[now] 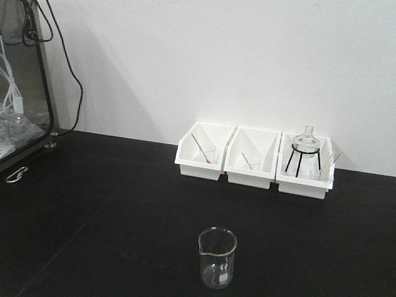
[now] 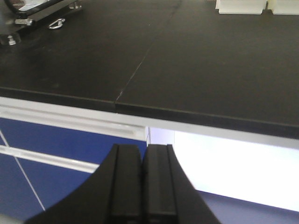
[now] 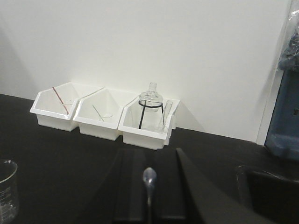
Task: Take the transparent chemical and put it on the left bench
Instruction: 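Lower the held pipette onto the bench in front of the white bins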
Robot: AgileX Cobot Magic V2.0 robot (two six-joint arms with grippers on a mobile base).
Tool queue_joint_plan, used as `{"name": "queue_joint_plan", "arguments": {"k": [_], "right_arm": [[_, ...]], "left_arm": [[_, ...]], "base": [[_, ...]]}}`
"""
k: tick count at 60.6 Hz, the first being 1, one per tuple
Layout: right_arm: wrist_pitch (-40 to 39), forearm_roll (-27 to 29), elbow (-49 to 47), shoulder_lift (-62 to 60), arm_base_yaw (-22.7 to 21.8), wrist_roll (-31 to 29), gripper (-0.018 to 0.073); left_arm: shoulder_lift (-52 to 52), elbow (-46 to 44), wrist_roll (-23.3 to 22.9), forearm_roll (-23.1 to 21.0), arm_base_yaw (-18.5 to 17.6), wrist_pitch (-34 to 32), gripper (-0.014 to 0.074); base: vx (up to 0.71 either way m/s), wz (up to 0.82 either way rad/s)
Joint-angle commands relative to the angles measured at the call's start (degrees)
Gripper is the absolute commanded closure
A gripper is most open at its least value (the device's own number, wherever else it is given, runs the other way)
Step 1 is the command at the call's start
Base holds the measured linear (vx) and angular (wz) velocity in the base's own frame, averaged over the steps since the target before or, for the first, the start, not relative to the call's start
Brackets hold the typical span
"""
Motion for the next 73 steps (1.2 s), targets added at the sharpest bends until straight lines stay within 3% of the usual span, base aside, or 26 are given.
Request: {"name": "queue_joint_plan", "arguments": {"k": [1, 62, 67, 73], "right_arm": [[-3.4, -0.5, -1.7, 0.3, -0.3, -0.1, 0.0445], [-7.0, -0.5, -1.8, 0.3, -0.3, 0.0, 0.0445], [-11.3, -0.5, -1.8, 1.5, -0.3, -0.1, 0.0457], [-22.5, -0.8, -1.9, 5.5, -0.3, 0.0, 0.0502]], "left_arm": [[-1.1, 0.9, -0.4, 0.0, -0.1, -4.5, 0.0600], [-1.1, 0.9, -0.4, 0.0, -0.1, -4.5, 0.0600], [-1.1, 0.9, -0.4, 0.0, -0.1, -4.5, 0.0600], [-1.1, 0.9, -0.4, 0.0, -0.1, -4.5, 0.0600]], "base": [[0.21, -0.06], [0.08, -0.04], [0.00, 0.00], [0.00, 0.00]]}}
